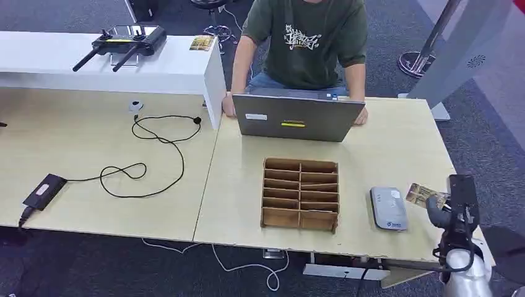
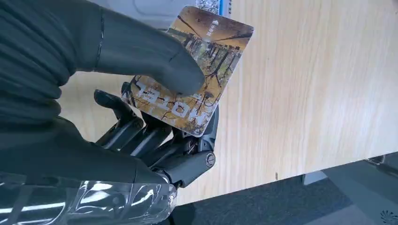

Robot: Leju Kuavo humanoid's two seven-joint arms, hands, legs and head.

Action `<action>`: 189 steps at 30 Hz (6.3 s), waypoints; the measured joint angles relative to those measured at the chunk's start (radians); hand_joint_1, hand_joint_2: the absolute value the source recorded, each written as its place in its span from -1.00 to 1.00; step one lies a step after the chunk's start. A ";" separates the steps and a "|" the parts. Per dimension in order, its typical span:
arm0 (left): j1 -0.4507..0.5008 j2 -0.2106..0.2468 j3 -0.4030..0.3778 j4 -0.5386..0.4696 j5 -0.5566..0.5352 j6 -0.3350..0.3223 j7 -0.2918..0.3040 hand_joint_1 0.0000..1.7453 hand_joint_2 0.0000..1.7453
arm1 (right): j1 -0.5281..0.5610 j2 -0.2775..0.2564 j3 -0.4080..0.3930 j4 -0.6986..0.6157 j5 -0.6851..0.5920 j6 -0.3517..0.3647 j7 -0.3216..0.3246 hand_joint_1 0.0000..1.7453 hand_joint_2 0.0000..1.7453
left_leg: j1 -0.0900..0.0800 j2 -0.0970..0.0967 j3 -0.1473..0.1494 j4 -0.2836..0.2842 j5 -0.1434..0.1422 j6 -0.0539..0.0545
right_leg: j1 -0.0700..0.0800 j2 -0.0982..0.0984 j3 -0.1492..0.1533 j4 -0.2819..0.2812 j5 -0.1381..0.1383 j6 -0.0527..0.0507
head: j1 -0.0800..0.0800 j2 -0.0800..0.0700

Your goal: Pass the card to the sensor for recognition and then transmit it.

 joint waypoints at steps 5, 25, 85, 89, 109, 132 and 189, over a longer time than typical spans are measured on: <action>-0.002 0.000 0.011 0.000 -0.017 0.000 0.000 -1.00 -1.00 | 0.025 -0.001 -0.020 -0.018 0.004 0.026 0.004 1.00 1.00 | 0.000 0.000 0.000 0.000 0.000 0.000 | 0.000 0.000 0.000 0.000 0.000 0.000 | 0.000 0.000; -0.003 0.000 0.029 -0.008 -0.058 0.000 0.017 -1.00 -1.00 | 0.001 0.030 0.021 0.106 -0.068 0.102 -0.009 1.00 1.00 | 0.000 0.000 0.000 0.000 0.000 0.000 | 0.000 0.000 0.000 0.000 0.000 0.000 | 0.000 0.000; 0.037 -0.020 0.149 -0.012 -0.110 0.000 -0.057 -1.00 -1.00 | 0.110 0.103 0.026 -0.247 0.796 -0.549 -0.349 1.00 1.00 | 0.000 0.001 0.001 0.000 0.000 0.000 | 0.000 0.001 0.001 0.000 0.000 0.000 | 0.000 0.000; 0.034 -0.020 0.150 -0.012 -0.127 0.000 -0.058 -1.00 -1.00 | 0.117 0.145 -0.039 -0.326 1.270 -0.550 -0.339 1.00 1.00 | 0.000 0.001 0.001 0.000 0.000 0.000 | 0.000 0.001 0.000 0.000 0.000 0.000 | 0.000 0.000; 0.025 -0.020 0.158 -0.019 -0.172 0.000 -0.036 -1.00 -1.00 | -0.006 0.114 0.007 -0.485 1.366 -0.549 -0.312 1.00 1.00 | 0.000 0.001 0.000 0.000 0.000 0.000 | 0.000 0.002 0.001 0.001 0.000 0.000 | 0.000 0.000; -0.013 -0.019 0.158 -0.050 -0.254 0.000 0.010 -1.00 -1.00 | -0.597 -0.013 0.744 -0.011 1.366 -0.549 0.167 1.00 1.00 | 0.001 0.000 0.000 0.000 0.002 -0.001 | 0.000 0.001 0.000 0.001 0.001 -0.001 | -0.001 0.000; -0.037 -0.026 0.169 -0.058 -0.313 0.000 0.042 -1.00 -1.00 | -0.851 0.108 1.047 0.528 1.366 -0.530 0.209 -1.00 1.00 | 0.001 0.000 0.000 0.000 0.002 -0.001 | 0.000 0.001 0.000 0.001 0.002 -0.001 | -0.001 0.000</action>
